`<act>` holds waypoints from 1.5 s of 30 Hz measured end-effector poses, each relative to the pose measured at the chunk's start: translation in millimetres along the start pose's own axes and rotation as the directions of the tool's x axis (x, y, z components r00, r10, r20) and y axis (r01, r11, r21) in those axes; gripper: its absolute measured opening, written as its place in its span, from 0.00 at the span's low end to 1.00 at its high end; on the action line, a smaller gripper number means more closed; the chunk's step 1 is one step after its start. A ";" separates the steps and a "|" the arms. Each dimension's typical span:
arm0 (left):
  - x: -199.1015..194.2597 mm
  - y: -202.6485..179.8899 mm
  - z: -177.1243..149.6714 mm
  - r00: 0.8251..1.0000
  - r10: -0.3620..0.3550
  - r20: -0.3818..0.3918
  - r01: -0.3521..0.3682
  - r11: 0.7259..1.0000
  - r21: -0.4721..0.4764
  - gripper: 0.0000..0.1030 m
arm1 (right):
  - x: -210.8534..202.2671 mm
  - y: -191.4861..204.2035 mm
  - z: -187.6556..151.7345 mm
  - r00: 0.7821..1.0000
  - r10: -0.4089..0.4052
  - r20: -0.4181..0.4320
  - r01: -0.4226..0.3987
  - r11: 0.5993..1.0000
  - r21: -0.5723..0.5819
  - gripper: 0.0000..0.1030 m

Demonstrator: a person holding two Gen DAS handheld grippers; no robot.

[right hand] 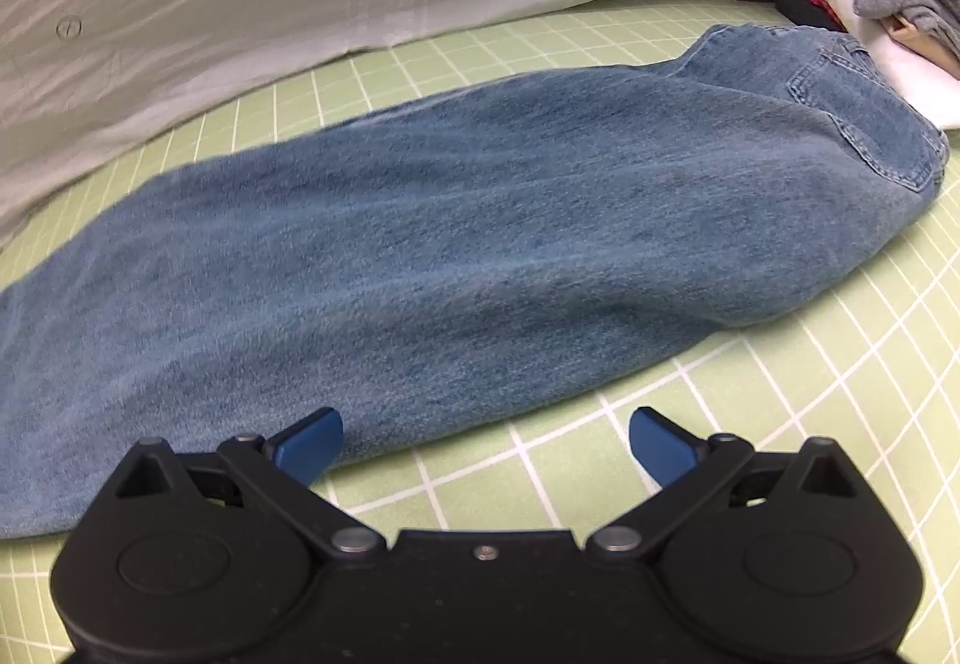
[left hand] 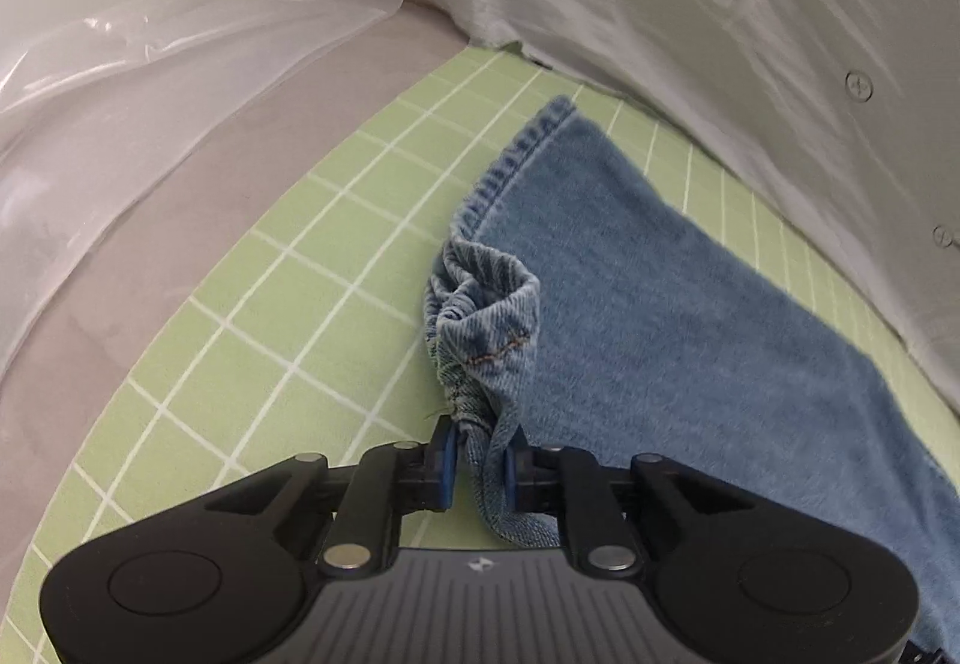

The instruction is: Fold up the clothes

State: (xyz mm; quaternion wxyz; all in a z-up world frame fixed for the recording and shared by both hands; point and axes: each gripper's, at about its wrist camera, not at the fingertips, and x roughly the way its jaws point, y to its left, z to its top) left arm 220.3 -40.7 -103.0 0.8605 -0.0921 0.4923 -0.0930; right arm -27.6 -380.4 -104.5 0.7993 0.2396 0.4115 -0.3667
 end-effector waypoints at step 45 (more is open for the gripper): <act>-21.2 -314.4 -130.9 0.999 0.015 -0.052 0.000 0.963 0.270 0.74 | 75.5 -374.1 136.9 0.987 -0.036 0.154 -0.043 0.876 0.481 1.00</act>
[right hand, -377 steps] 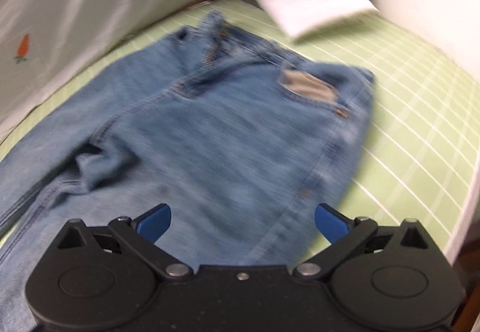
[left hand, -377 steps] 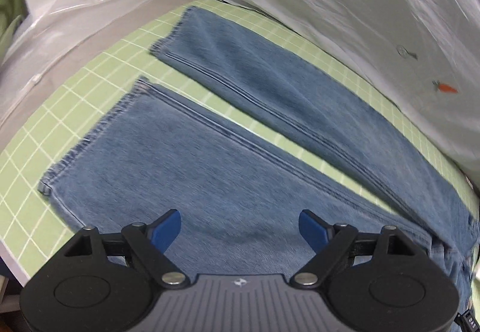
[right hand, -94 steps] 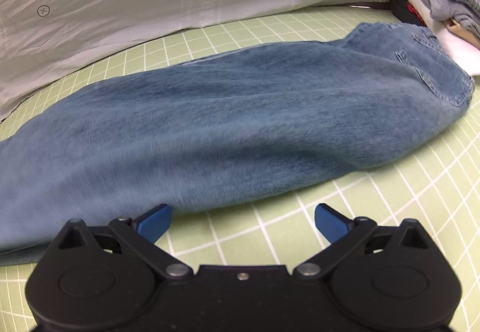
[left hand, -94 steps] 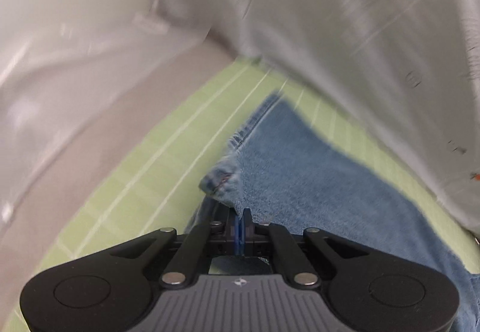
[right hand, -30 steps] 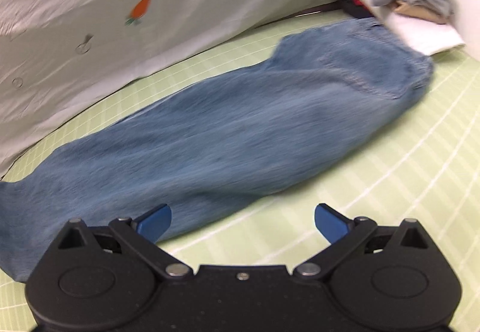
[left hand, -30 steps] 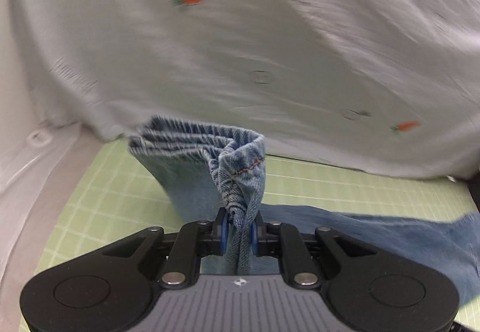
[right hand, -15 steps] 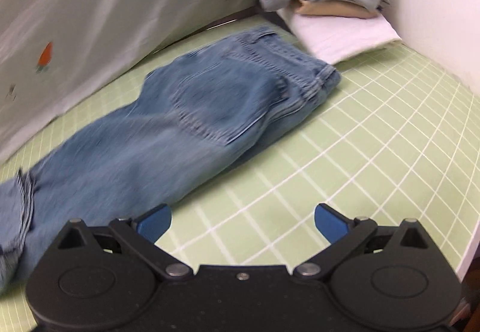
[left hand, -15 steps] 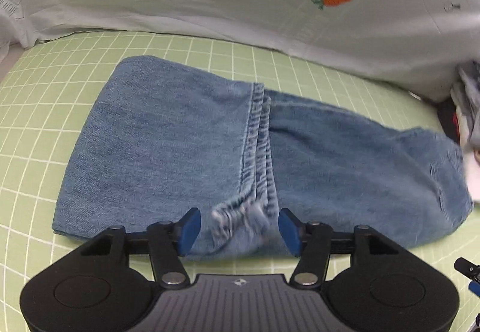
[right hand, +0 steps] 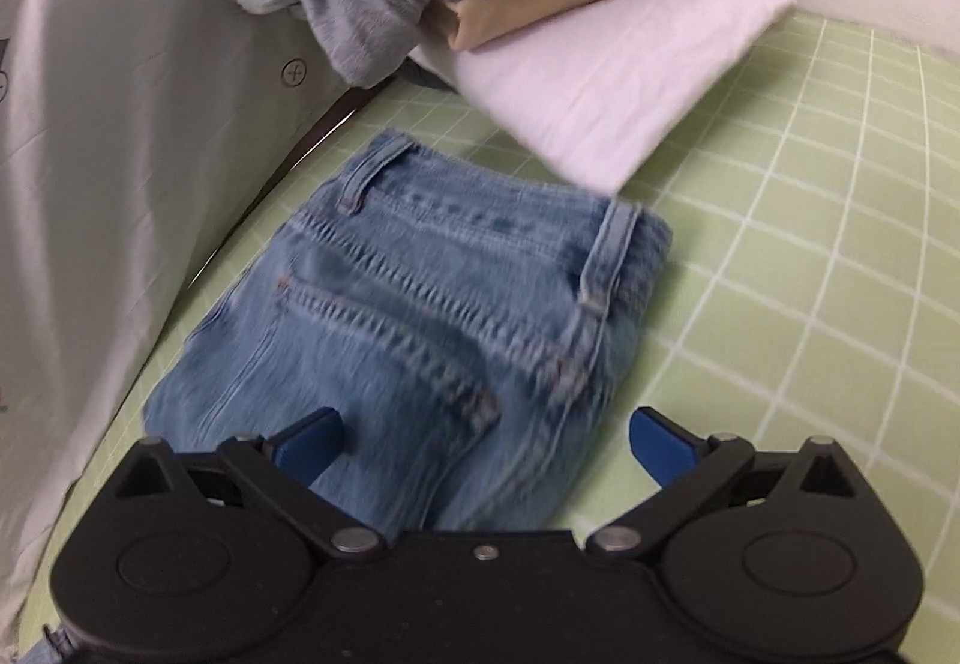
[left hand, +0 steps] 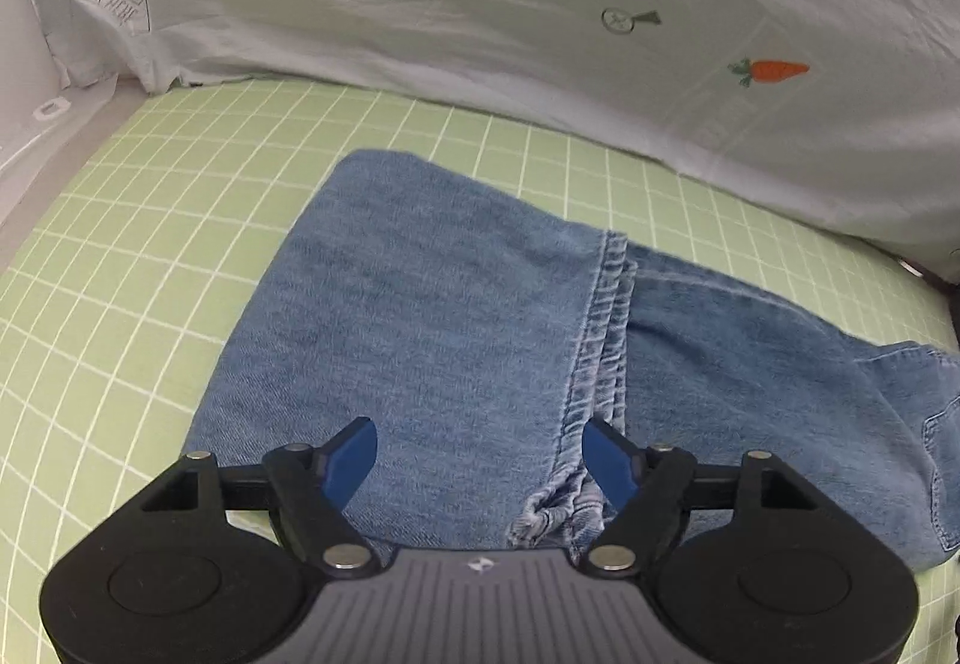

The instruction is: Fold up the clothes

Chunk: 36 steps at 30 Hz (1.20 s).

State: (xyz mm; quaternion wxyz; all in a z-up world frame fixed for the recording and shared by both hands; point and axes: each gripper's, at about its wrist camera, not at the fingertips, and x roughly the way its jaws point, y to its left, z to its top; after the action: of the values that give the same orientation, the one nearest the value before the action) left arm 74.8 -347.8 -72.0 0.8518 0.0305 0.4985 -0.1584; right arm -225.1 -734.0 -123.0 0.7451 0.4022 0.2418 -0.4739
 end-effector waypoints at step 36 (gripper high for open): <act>34.4 -19.2 14.9 0.993 -0.004 -0.114 0.008 0.999 0.039 0.74 | 24.6 -1.8 61.5 0.990 0.061 0.131 -0.020 0.956 -0.293 0.15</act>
State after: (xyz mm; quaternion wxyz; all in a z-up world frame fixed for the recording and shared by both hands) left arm 97.1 -377.4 -92.0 0.8207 0.0547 0.5431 -0.1688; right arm -217.3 -798.0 -107.5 0.8208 0.2591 0.2484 -0.4444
